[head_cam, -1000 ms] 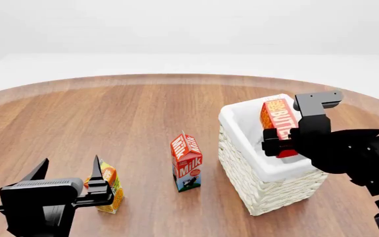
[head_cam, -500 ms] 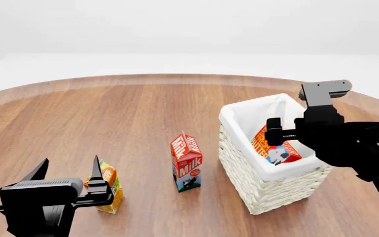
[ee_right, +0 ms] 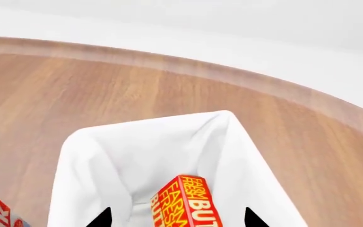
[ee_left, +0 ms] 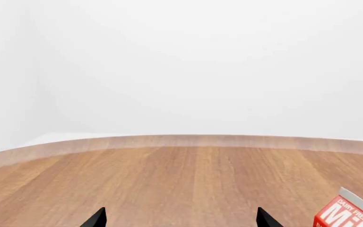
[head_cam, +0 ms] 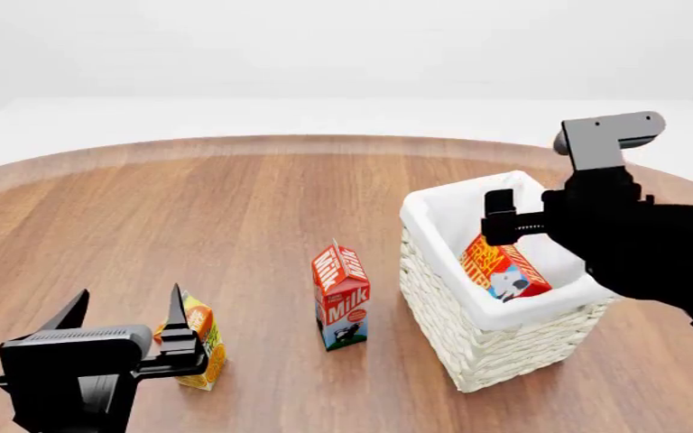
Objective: Pick up the cream cheese box and the butter, and put them in the basket.
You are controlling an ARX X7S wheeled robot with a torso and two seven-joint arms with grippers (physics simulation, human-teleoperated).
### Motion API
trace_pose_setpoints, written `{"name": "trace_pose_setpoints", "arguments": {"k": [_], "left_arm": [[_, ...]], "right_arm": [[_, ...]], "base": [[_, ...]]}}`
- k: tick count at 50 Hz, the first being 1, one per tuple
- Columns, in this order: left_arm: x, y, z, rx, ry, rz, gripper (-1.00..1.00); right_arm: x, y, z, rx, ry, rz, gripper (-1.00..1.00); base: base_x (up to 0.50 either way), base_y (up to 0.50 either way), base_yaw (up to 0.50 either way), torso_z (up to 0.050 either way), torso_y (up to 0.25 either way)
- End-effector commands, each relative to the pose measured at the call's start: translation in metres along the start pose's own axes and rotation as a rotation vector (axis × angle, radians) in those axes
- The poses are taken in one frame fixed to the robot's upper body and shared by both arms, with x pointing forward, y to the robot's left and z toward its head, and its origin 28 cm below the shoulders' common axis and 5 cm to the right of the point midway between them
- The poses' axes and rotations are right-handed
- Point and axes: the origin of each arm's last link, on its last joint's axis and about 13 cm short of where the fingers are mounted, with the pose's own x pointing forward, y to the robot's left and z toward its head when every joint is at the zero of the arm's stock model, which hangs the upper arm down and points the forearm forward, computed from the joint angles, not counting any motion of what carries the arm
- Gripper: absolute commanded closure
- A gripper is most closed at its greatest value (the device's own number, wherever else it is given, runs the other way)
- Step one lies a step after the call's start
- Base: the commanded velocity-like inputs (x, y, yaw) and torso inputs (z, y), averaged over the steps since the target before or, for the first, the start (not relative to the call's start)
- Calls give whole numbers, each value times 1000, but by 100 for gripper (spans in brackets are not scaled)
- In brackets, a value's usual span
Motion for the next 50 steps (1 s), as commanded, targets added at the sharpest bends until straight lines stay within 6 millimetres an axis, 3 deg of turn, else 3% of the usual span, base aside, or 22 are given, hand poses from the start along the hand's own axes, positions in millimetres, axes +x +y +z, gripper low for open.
{"name": "trace_pose_setpoints", "arguments": {"k": [1, 21, 50], "left_arm": [[0, 0, 0, 0, 0, 0, -100], [0, 0, 0, -1, -2, -1, -100], [-1, 0, 1, -3, -8, -2, -100]], "right_arm": [[-22, 8, 8, -8, -74, 27, -100], [-57, 25, -7, -32, -152, 78, -100], [-119, 55, -57, -27, -241, 126, -100]], "base": [[0, 0, 0, 0, 0], [0, 0, 0, 0, 0], [0, 0, 0, 0, 0]]}}
